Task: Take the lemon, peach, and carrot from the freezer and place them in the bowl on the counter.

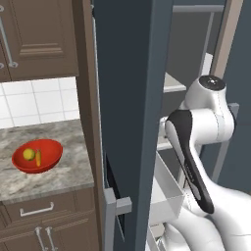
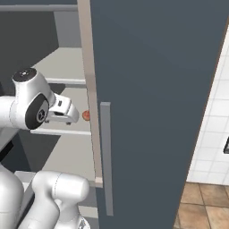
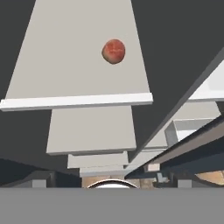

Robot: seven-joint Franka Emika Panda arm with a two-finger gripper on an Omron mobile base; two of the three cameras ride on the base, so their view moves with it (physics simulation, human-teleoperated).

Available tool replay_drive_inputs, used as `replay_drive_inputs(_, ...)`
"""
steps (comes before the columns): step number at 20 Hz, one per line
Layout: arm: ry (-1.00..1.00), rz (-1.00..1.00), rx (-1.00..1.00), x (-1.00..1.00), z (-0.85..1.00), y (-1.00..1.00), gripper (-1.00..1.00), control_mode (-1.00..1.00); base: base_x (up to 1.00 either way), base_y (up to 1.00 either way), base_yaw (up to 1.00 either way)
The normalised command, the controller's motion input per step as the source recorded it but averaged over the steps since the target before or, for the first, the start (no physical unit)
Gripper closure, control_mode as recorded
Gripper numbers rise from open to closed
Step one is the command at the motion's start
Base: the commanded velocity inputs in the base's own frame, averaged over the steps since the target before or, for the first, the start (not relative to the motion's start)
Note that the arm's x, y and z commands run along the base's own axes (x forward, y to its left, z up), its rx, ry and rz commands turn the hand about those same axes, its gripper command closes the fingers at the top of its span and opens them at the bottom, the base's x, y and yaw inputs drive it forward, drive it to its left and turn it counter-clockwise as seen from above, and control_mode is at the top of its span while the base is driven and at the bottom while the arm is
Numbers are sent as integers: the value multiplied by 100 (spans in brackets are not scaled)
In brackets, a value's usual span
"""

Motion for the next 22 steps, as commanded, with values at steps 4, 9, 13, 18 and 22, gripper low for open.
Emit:
replay_drive_inputs(4,-17,2,5,69,-55,0,-100,-100,0,0,0)
replay_drive_inputs(9,-18,1,0,81,-60,4,-100,-100,0,0,0)
replay_drive_inputs(13,-10,0,6,68,-40,3,-100,-100,0,0,0)
replay_drive_inputs(18,-1,0,5,68,-29,9,-100,-100,0,0,0)
replay_drive_inputs(22,0,0,2,57,-32,15,-100,-100,0,0,0)
